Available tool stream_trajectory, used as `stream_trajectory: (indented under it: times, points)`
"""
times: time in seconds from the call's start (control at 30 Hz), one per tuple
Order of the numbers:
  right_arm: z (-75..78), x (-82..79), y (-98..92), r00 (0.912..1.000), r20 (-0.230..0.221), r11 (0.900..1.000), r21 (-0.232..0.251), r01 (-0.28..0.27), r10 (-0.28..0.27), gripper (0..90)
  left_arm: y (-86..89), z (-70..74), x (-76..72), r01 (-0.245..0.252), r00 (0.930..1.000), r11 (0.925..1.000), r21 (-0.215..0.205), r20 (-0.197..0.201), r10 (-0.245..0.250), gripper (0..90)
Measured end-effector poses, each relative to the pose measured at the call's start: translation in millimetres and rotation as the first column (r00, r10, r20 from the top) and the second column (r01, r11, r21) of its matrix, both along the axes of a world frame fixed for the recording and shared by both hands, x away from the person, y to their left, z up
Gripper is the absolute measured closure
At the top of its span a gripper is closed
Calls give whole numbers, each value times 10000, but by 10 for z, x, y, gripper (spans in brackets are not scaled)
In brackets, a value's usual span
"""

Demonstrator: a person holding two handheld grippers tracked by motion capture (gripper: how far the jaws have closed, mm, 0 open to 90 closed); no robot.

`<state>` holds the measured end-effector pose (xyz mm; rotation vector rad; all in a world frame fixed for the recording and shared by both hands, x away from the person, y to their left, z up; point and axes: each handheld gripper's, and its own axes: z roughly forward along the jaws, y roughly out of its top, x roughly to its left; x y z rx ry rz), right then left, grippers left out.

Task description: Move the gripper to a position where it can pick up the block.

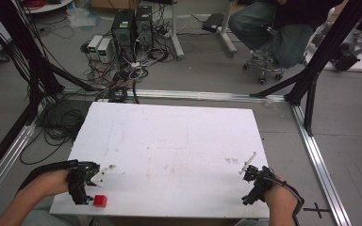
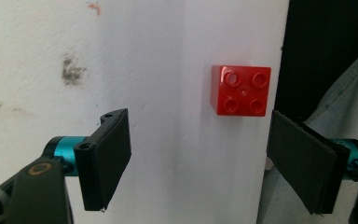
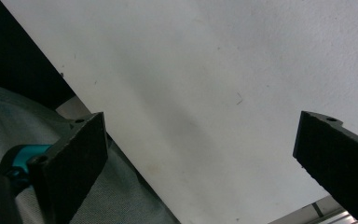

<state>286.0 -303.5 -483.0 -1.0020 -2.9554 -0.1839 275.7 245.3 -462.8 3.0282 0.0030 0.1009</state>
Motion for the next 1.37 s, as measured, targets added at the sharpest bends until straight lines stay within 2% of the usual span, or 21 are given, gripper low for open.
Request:
stream_trajectory:
  times: [0.17, 0.83, 1.07, 1.37]
  points:
    - [-7, 6, 12, 10000, -33, 10000, -34, -34, 34, 24, -58, -66, -37, 237, 9997, 9996, 133, -70, -236, 222]
    - [-13, 3, 7, 10000, -32, 10000, -35, -17, 16, 24, -171, -435, -162, 404, 9978, 9975, 585, -552, -371, 222]
    - [-17, 6, 10, 10000, -31, 10000, -32, -54, 54, 24, -177, -503, -168, 419, 9974, 9971, 639, -618, -380, 222]
    - [-10, 5, 9, 10000, -31, 10000, -68, -31, 31, 24, -190, -515, -171, 460, 9972, 9964, 708, -624, -416, 222]
